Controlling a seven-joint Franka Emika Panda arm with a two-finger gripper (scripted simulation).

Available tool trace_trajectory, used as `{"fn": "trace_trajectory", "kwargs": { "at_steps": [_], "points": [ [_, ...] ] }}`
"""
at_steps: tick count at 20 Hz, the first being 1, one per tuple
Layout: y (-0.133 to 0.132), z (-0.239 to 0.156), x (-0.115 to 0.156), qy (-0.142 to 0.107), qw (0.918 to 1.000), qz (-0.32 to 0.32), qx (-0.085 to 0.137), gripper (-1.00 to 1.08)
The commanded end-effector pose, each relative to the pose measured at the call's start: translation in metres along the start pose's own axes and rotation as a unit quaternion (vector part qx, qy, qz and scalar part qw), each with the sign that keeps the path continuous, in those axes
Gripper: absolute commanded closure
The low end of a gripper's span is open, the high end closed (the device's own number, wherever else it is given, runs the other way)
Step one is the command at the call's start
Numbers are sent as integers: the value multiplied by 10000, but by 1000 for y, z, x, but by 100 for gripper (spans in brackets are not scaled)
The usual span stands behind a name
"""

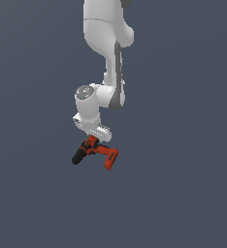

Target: Pick up the object and move it to a goal position.

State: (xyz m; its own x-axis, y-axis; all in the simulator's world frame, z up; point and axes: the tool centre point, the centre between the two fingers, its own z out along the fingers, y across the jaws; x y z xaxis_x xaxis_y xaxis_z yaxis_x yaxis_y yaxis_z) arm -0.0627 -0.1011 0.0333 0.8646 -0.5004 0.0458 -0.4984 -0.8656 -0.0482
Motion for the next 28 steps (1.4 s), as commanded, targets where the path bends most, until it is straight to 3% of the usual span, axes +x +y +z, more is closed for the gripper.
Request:
{"fn": "trace_trajectory", "kwargs": {
  "at_steps": [1,7,19,28],
  "points": [
    [0,0,0,-1,10000,0,0,108],
    [-10,-9,-4,-1,10000,3,-1,108],
    [-67,-57,-21,-2,10000,17,-12,108],
    [-73,-62,-22,-2,10000,17,-12,108]
  ]
}}
